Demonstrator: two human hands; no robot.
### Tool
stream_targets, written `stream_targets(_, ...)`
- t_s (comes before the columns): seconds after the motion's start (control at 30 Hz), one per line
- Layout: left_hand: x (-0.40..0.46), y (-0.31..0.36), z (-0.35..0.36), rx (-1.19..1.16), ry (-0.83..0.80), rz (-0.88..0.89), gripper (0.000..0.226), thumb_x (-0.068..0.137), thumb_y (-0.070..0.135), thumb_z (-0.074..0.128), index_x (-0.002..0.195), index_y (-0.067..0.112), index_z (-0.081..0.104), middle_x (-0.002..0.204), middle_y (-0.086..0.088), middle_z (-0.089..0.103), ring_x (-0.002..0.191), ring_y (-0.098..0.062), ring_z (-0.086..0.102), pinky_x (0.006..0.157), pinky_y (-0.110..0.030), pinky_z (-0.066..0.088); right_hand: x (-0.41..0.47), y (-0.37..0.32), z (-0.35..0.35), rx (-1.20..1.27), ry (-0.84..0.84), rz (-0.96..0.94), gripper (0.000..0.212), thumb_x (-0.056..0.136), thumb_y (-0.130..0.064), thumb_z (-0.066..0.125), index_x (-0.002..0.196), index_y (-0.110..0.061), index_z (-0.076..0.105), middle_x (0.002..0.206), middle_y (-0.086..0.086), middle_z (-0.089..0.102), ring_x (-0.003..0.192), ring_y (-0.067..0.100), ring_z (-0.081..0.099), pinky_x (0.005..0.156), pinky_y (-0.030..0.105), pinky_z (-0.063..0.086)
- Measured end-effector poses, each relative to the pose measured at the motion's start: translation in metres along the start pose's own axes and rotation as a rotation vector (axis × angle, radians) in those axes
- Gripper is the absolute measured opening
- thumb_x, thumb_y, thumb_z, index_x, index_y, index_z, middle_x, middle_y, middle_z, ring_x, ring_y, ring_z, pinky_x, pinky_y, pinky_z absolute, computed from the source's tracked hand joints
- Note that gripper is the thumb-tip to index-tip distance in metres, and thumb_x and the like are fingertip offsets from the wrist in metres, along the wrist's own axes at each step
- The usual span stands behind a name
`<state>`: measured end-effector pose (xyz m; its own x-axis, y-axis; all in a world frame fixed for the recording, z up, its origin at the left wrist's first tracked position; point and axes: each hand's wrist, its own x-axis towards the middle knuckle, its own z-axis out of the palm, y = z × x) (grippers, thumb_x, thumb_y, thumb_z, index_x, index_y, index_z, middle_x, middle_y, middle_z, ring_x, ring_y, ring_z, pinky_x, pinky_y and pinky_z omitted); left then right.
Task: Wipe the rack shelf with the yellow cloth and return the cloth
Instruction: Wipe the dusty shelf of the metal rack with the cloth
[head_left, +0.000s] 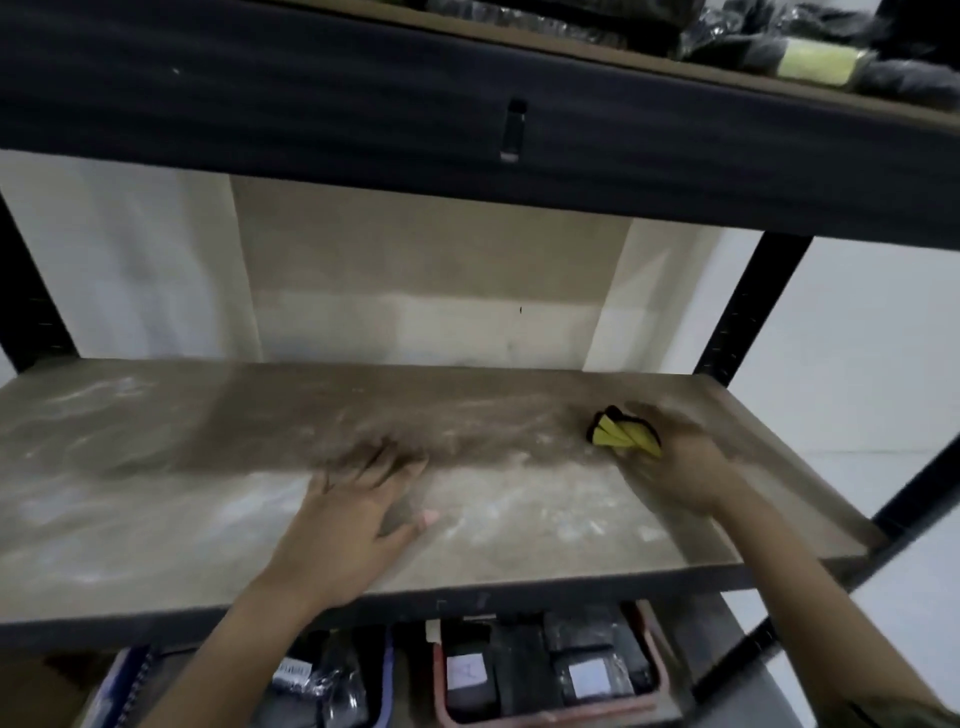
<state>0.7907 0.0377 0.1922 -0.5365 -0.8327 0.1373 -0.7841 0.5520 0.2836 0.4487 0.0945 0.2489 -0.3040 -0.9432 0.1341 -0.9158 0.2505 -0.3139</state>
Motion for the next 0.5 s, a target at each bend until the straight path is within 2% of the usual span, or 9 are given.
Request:
stream_targets(0.13,0.001,0.0,0.002,-0.02,0.006,-0.009,0.085,0.065,0.088,-0.005,0.14,0.052,0.009,0.157,0.015,0.006,0.144,-0.003,-0.002,0.119,-0.047,0.004,-0.015,-0.012,0.024,0.001,0.037,-0.079,0.046,0.088,-0.036,0.055,0.133,-0.035,0.045,0.119,0.007,0.065,0.108,0.033,0.057,0.089,0.044,0.048)
stream_targets(0.2,0.001,0.0,0.002,-0.033,0.011,-0.012,0.084,0.065,0.088,-0.004,0.14,0.052,0.011,0.157,0.014,0.008,0.143,-0.002,-0.003,0.119,-0.047,0.004,-0.022,-0.03,0.034,0.02,0.02,-0.193,0.044,0.088,-0.032,0.057,0.131,-0.035,0.049,0.124,0.002,0.064,0.107,0.032,0.053,0.091,0.04,0.045)
stream_targets(0.3,0.0,0.001,0.0,-0.035,0.011,-0.009,0.085,0.066,0.086,-0.005,0.141,0.05,0.015,0.157,0.013,0.011,0.139,0.002,-0.004,0.118,-0.049,0.007,-0.03,-0.044,0.037,0.058,0.006,-0.338,0.042,0.087,-0.026,0.06,0.128,-0.036,0.053,0.121,-0.003,0.065,0.099,0.027,0.054,0.079,0.031,0.042)
stream_targets(0.43,0.001,0.004,-0.005,0.008,-0.01,-0.022,0.082,0.068,0.081,-0.002,0.142,0.049,0.014,0.157,0.014,0.01,0.144,-0.004,0.001,0.117,-0.049,0.006,-0.008,0.003,0.006,-0.03,0.201,-0.13,0.046,0.088,-0.019,0.06,0.129,-0.036,0.051,0.118,0.001,0.067,0.1,0.026,0.061,0.08,0.031,0.05)
stream_targets(0.5,0.003,0.012,-0.007,0.005,0.003,-0.016,0.082,0.068,0.08,0.0,0.142,0.049,0.016,0.157,0.013,0.012,0.145,-0.009,0.008,0.115,-0.046,0.006,-0.005,0.03,-0.003,-0.094,0.167,0.015,0.044,0.089,-0.036,0.057,0.132,-0.036,0.046,0.122,0.003,0.065,0.106,0.031,0.058,0.086,0.04,0.05)
